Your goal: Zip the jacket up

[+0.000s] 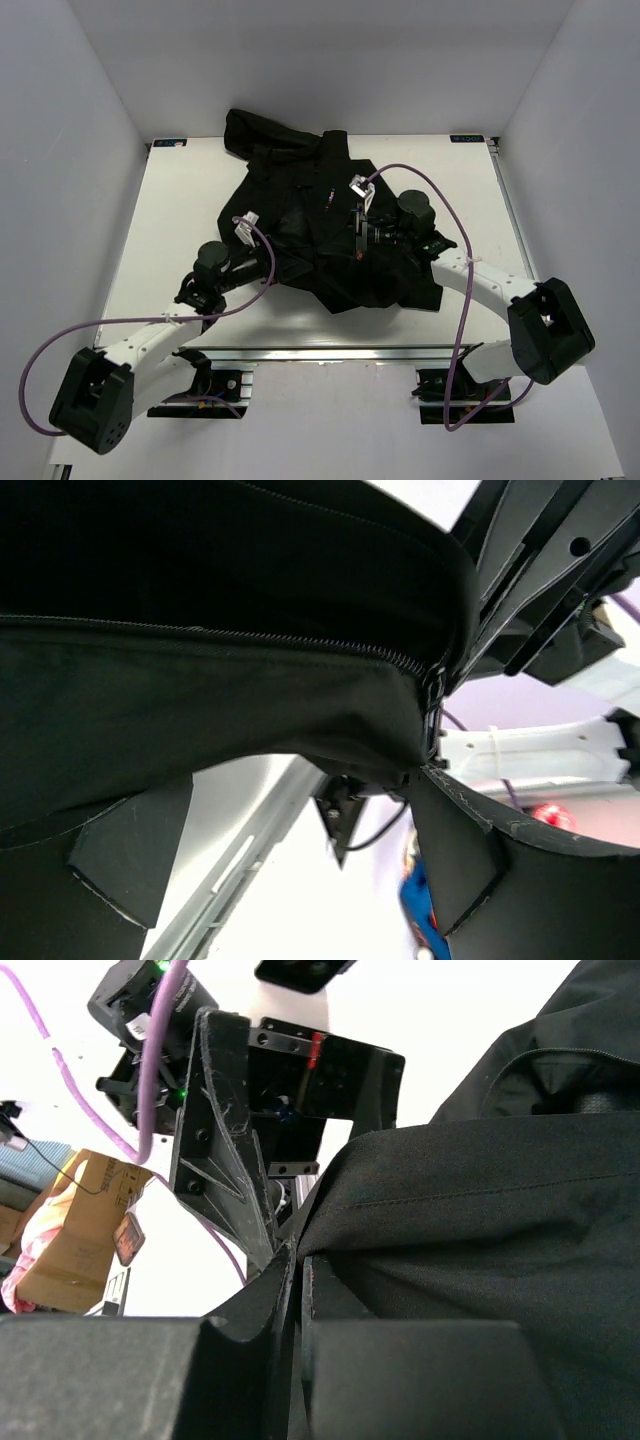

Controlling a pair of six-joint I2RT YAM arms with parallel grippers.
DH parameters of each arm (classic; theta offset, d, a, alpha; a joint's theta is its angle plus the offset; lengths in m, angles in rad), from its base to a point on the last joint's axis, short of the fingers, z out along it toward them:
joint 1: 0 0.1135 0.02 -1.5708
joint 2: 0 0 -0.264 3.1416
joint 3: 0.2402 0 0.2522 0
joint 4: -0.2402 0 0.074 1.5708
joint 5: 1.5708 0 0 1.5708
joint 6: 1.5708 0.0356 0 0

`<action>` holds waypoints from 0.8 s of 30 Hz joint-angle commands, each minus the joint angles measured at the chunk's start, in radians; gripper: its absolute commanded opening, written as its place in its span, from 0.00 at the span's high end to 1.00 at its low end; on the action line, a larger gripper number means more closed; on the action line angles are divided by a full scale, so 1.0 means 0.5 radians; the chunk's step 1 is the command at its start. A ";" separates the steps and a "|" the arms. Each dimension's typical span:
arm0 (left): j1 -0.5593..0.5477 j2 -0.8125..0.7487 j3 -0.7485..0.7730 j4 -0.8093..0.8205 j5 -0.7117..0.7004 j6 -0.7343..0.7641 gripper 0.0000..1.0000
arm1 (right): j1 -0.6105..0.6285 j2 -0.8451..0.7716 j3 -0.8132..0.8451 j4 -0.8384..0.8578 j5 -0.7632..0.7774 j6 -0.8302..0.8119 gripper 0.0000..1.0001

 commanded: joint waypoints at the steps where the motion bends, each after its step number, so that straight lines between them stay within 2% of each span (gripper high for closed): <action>1: 0.017 0.064 0.000 0.432 0.185 -0.161 0.02 | 0.029 -0.001 0.017 0.099 -0.003 -0.021 1.00; 3: 0.035 0.092 -0.048 0.606 0.221 -0.231 0.02 | 0.032 0.005 0.017 0.081 0.013 -0.042 1.00; 8: 0.091 0.055 -0.144 0.809 0.258 -0.320 0.02 | 0.032 -0.004 0.030 -0.017 0.080 -0.113 1.00; 14: 0.121 0.055 -0.150 0.813 0.258 -0.345 0.02 | 0.032 0.002 0.033 -0.015 0.062 -0.113 1.00; 24: 0.134 0.386 0.010 0.963 0.369 -0.394 0.02 | 0.066 -0.007 0.011 -0.002 0.049 -0.107 1.00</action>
